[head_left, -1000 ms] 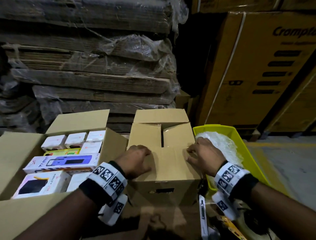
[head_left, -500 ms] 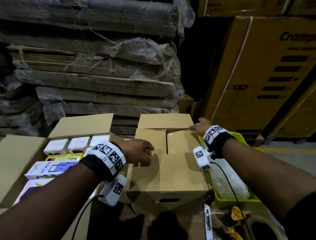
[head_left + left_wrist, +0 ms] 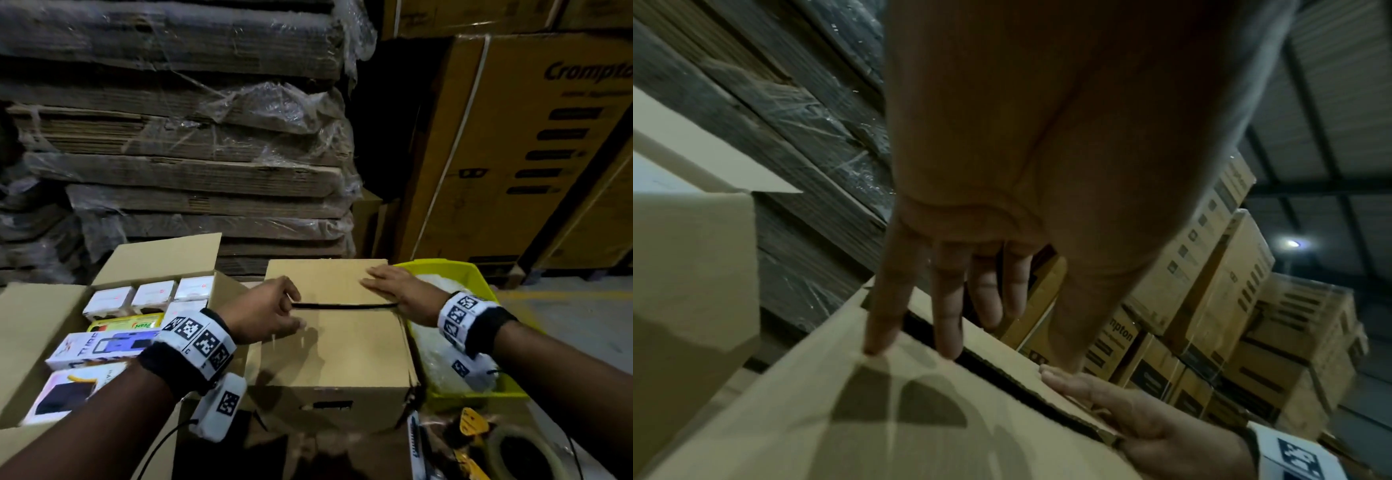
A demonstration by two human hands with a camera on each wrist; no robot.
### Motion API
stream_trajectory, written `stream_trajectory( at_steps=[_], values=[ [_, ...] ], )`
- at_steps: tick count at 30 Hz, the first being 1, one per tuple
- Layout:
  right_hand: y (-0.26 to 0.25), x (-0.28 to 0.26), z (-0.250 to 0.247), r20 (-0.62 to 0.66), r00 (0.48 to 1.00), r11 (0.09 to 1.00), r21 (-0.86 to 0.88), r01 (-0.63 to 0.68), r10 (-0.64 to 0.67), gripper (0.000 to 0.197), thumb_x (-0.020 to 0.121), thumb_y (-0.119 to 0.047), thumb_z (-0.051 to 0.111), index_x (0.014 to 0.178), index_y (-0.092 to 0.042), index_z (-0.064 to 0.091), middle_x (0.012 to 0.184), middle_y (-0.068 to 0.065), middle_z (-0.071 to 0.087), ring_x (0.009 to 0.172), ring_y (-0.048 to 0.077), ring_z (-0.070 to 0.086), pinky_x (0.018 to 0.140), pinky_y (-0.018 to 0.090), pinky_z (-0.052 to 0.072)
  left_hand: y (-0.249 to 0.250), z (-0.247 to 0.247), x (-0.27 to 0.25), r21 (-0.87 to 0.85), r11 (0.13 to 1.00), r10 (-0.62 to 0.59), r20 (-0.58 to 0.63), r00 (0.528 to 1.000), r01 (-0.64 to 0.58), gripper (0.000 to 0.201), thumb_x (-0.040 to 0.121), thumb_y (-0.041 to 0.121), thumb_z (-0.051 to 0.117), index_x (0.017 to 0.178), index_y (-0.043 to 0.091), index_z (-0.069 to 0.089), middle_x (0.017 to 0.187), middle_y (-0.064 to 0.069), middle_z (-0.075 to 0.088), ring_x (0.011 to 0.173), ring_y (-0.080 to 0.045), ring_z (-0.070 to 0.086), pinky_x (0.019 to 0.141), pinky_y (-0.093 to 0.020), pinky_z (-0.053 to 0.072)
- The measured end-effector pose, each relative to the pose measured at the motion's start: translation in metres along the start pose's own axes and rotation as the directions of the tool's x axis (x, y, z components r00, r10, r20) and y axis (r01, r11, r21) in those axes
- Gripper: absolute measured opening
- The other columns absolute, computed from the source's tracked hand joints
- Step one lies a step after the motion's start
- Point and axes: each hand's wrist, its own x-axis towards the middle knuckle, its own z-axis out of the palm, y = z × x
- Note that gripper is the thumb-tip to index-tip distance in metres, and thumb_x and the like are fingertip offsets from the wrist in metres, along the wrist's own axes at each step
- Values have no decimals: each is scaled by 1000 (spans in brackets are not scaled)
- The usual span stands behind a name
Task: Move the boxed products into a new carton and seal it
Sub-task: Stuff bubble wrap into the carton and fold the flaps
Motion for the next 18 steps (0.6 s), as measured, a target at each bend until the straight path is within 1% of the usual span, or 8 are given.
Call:
stream_trajectory(
  at_steps=[3, 5, 6, 8, 11, 14, 16, 18],
  values=[
    [-8, -14, 3, 31, 999, 998, -62, -19, 21, 68, 93, 6, 40, 151, -25, 26, 160, 4, 17, 147, 23, 14, 117, 26, 6, 3, 10, 1, 156, 987, 38, -27, 999, -33, 73, 84, 33, 75, 146, 31, 35, 148, 2, 34, 123, -13, 52, 91, -27, 53],
    [-12, -26, 0, 11, 999, 999, -30, -31, 31, 71, 87, 9, 42, 149, -22, 32, 159, 4, 21, 146, 22, 18, 117, 27, 8, 4, 20, 4, 338, 940, 20, 71, 997, -43, 83, 86, 34, 73, 153, 31, 25, 163, 1, 13, 141, -20, 35, 111, -35, 40],
    [-16, -33, -2, 2, 1000, 1000, 5, -2, 2, 67, 85, 6, 43, 147, -19, 37, 157, 5, 25, 146, 22, 20, 119, 28, 9, 3, 25, 6, 414, 909, 5, 106, 994, -48, 83, 87, 36, 72, 154, 31, 23, 164, 0, 10, 146, -21, 25, 117, -36, 32],
    [-23, -46, 3, -15, 1000, 998, 50, 25, -25, 57, 86, -9, 38, 142, -15, 45, 154, 7, 30, 145, 25, 20, 121, 31, 8, 6, 31, 8, 491, 870, -28, 132, 991, -41, 81, 89, 37, 69, 155, 31, 22, 165, -1, 13, 148, -24, 17, 119, -37, 24],
    [-40, -66, 28, -101, 990, 986, 143, -86, 101, 57, 92, -32, 28, 146, -17, 39, 158, 6, 24, 148, 26, 12, 122, 35, 6, 11, 31, 10, 532, 846, -61, 123, 990, -14, 75, 91, 37, 65, 154, 32, 25, 164, 1, 15, 146, -27, 16, 117, -41, 24],
    [-64, -73, 48, -97, 963, 935, 280, -217, 253, 86, 88, -74, 16, 151, -17, 27, 162, 2, 5, 149, 18, 3, 121, 31, 7, 11, 32, 11, 562, 827, -93, 104, 990, 19, 72, 92, 40, 63, 153, 36, 25, 164, 5, 14, 146, -27, 16, 116, -48, 25],
    [-71, -68, 52, -91, 947, 925, 261, -275, 307, 86, 86, -73, 25, 152, -17, 22, 162, 0, 0, 149, 18, 2, 121, 34, 12, 10, 35, 11, 573, 817, -103, 52, 993, 55, 74, 92, 41, 63, 154, 33, 23, 164, 1, 11, 148, -29, 14, 117, -48, 24],
    [-68, -58, 49, -89, 935, 919, 241, -313, 342, 67, 98, -51, 39, 153, -17, 22, 162, 0, -2, 149, 18, 6, 120, 35, 14, 10, 42, 9, 548, 829, -124, -20, 992, 114, 86, 89, 44, 66, 156, 27, 16, 165, -5, 5, 149, -31, 13, 119, -45, 24]
  ],
)
